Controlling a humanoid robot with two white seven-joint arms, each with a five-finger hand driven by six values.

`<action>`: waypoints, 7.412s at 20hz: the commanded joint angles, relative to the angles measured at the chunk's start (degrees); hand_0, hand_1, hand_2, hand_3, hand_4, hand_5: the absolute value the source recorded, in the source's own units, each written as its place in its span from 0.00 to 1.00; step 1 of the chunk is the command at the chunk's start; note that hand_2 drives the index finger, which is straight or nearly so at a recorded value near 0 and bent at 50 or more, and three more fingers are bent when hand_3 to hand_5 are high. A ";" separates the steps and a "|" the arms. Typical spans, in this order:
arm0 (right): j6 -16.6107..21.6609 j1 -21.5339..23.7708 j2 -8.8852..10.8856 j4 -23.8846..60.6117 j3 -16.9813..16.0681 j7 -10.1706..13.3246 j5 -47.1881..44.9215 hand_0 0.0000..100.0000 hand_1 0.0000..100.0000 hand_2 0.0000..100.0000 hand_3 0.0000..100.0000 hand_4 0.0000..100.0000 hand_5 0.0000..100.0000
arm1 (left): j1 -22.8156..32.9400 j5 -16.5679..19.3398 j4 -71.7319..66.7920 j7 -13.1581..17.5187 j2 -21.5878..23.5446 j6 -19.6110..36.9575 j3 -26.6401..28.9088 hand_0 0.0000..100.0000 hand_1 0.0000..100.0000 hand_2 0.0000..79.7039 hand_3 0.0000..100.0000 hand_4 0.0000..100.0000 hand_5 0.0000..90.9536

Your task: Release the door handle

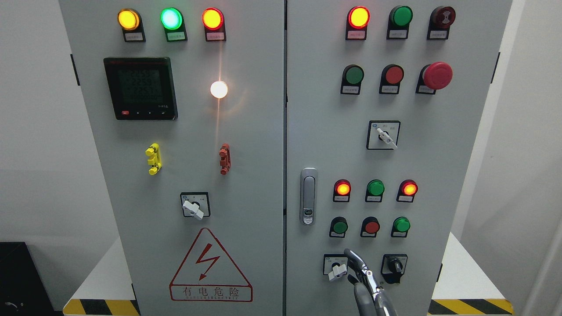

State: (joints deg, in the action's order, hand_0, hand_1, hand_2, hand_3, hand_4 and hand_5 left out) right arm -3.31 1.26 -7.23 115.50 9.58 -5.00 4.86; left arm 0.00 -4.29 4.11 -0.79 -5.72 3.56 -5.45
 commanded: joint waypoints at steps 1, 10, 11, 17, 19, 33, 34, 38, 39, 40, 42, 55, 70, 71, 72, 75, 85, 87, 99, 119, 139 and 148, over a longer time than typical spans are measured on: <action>0.06 0.67 -0.07 -0.36 -0.26 -0.01 0.06 0.36 0.00 0.00 0.00 0.00 0.00 | 0.97 -0.01 -0.07 0.00 0.00 0.04 0.00 0.12 0.56 0.00 0.00 0.00 0.00; 0.06 0.76 -0.07 -0.19 -0.26 0.17 0.15 0.36 0.00 0.00 0.00 0.00 0.00 | 0.97 -0.01 0.02 0.00 0.00 0.04 0.00 0.12 0.56 0.00 0.00 0.00 0.00; 0.15 0.76 -0.07 -0.19 -0.26 0.17 0.15 0.36 0.00 0.00 0.00 0.00 0.00 | 0.97 -0.01 0.02 0.00 0.00 0.04 0.00 0.12 0.56 0.00 0.00 0.00 0.00; 0.15 0.67 0.02 0.08 -0.26 0.17 3.38 0.33 0.00 0.00 0.00 0.00 0.00 | 0.97 0.07 0.02 0.00 0.00 0.04 0.00 0.12 0.56 0.00 0.00 0.00 0.00; 0.15 0.59 -0.16 -0.10 -0.17 0.17 7.43 0.36 0.05 0.00 0.02 0.04 0.02 | 0.97 -0.01 0.02 0.00 0.00 0.04 0.00 0.12 0.56 0.00 0.00 0.00 0.00; 0.15 -0.90 -0.24 -3.08 5.18 10.00 38.27 0.39 0.28 0.00 1.00 1.00 1.00 | 0.97 -0.01 0.02 0.00 0.00 0.04 0.00 0.12 0.56 0.00 0.00 0.00 0.00; 0.23 -1.61 -0.24 -4.13 5.54 11.84 40.65 0.39 0.28 0.00 1.00 1.00 1.00 | 0.97 0.07 0.02 0.00 0.00 0.04 0.00 0.12 0.56 0.00 0.00 0.00 0.00; 0.24 -3.37 -0.33 -6.77 6.42 13.27 48.12 0.36 0.28 0.08 1.00 1.00 1.00 | 0.97 -0.01 -0.07 0.00 0.00 0.04 0.00 0.12 0.56 0.00 0.00 0.00 0.00; 0.24 -3.81 -0.33 -7.47 6.94 13.44 49.45 0.35 0.28 0.08 1.00 1.00 1.00 | 0.97 -0.01 0.02 0.00 0.00 0.04 0.00 0.12 0.56 0.00 0.00 0.00 0.00; 0.32 -4.42 -0.33 -8.09 7.03 13.53 50.33 0.35 0.28 0.08 1.00 1.00 1.00 | 0.97 0.07 0.02 0.00 0.00 0.04 0.00 0.12 0.56 0.00 0.00 0.00 0.00; 0.59 -6.00 -0.16 -9.49 7.04 13.79 52.78 0.34 0.28 0.08 1.00 1.00 1.00 | 0.97 -0.01 0.02 0.00 0.00 0.04 0.00 0.12 0.56 0.00 0.00 0.00 0.00; 0.76 -10.92 0.02 -16.70 7.04 19.07 66.51 0.32 0.23 0.08 1.00 1.00 1.00 | 0.97 -0.01 -0.07 0.00 0.00 0.04 0.00 0.12 0.56 0.00 0.00 0.00 0.00; 0.85 -14.62 0.37 -19.17 6.77 20.30 74.24 0.31 0.19 0.07 1.00 1.00 1.00 | 0.97 0.07 0.02 0.00 0.00 0.04 0.00 0.12 0.56 0.00 0.00 0.00 0.00; 0.76 -14.79 0.37 -19.17 6.68 20.30 74.68 0.31 0.19 0.07 1.00 1.00 1.00 | 0.97 -0.01 0.02 0.00 0.00 0.04 0.00 0.12 0.56 0.00 0.00 0.00 0.00; 0.76 -14.97 0.37 -19.17 6.68 20.30 75.29 0.31 0.19 0.07 1.00 1.00 1.00 | 0.97 -0.01 0.02 0.00 0.00 0.04 0.00 0.12 0.56 0.00 0.00 0.00 0.00; 0.67 -15.15 0.37 -19.17 6.68 20.30 75.74 0.31 0.19 0.07 1.00 1.00 1.00 | 0.97 -0.01 0.02 0.00 0.00 0.04 0.00 0.12 0.56 0.00 0.00 0.00 0.00; 0.32 -17.61 0.28 -21.63 6.68 20.47 77.14 0.32 0.19 0.07 1.00 1.00 1.00 | 0.97 -0.01 0.02 0.00 0.00 0.04 0.00 0.12 0.56 0.00 0.00 0.00 0.00; 0.32 -17.78 0.28 -21.72 6.60 20.47 77.32 0.32 0.19 0.07 1.00 1.00 1.00 | 0.97 -0.01 0.02 0.00 0.00 0.04 0.00 0.12 0.56 0.00 0.00 0.00 0.00; 0.15 -18.57 0.11 -22.33 6.60 20.47 77.50 0.31 0.19 0.07 1.00 1.00 1.00 | 0.97 -0.01 0.02 0.00 0.00 0.04 0.00 0.12 0.56 0.00 0.00 0.00 0.00; -1.25 -19.45 -0.33 -23.21 6.60 20.47 78.73 0.30 0.19 0.07 1.00 1.00 1.00 | 0.97 -0.01 0.02 0.00 0.00 0.04 0.00 0.12 0.56 0.00 0.00 0.00 0.00; -1.79 -19.45 -0.33 -23.83 6.86 20.03 78.64 0.31 0.20 0.09 1.00 1.00 1.00 | 0.97 -0.01 0.02 0.00 0.00 0.04 0.00 0.12 0.56 0.00 0.00 0.00 0.00; -1.79 -19.45 -0.42 -23.83 7.21 19.95 78.64 0.31 0.20 0.09 1.00 1.00 1.00 | 0.97 0.07 -0.07 0.00 0.00 0.04 0.00 0.12 0.56 0.00 0.00 0.00 0.00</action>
State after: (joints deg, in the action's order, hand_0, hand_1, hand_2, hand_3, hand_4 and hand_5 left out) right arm -5.08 -18.22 -7.57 91.97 16.57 15.05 83.50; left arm 0.00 -4.28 4.13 -0.80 -5.72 3.56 -5.45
